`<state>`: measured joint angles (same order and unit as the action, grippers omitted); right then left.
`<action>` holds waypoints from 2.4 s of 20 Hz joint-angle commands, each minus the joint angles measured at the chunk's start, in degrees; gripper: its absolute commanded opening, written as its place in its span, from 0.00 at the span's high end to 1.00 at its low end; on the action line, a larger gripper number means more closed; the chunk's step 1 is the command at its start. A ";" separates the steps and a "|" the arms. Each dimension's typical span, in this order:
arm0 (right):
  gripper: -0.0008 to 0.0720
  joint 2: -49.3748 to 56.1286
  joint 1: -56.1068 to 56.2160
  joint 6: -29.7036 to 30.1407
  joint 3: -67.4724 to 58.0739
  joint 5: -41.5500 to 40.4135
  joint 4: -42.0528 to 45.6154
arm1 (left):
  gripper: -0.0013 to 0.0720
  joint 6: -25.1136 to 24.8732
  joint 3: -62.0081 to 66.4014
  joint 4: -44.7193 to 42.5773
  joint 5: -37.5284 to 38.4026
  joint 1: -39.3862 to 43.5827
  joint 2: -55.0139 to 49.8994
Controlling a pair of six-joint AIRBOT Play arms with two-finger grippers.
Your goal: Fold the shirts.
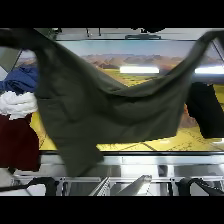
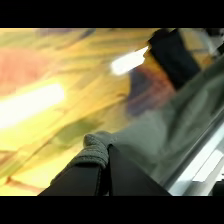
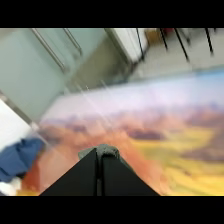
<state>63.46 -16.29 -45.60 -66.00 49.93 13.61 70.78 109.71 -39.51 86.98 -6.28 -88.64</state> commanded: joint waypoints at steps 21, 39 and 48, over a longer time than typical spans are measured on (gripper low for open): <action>0.30 19.96 -13.22 -2.38 12.92 21.70 8.76 | 0.04 -2.40 -33.66 -15.54 -4.83 -15.12 -13.77; 0.40 19.76 -13.40 -12.72 21.90 15.89 32.50 | 0.97 -9.90 -33.62 -11.50 -3.98 -11.50 -15.39; 0.40 22.49 -0.68 -12.74 23.54 12.26 32.26 | 0.97 -9.88 -33.66 -11.45 -4.90 -10.29 -14.64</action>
<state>85.32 -19.86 -58.13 -42.85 64.45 43.83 60.95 76.05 -51.00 82.19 -16.73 -103.42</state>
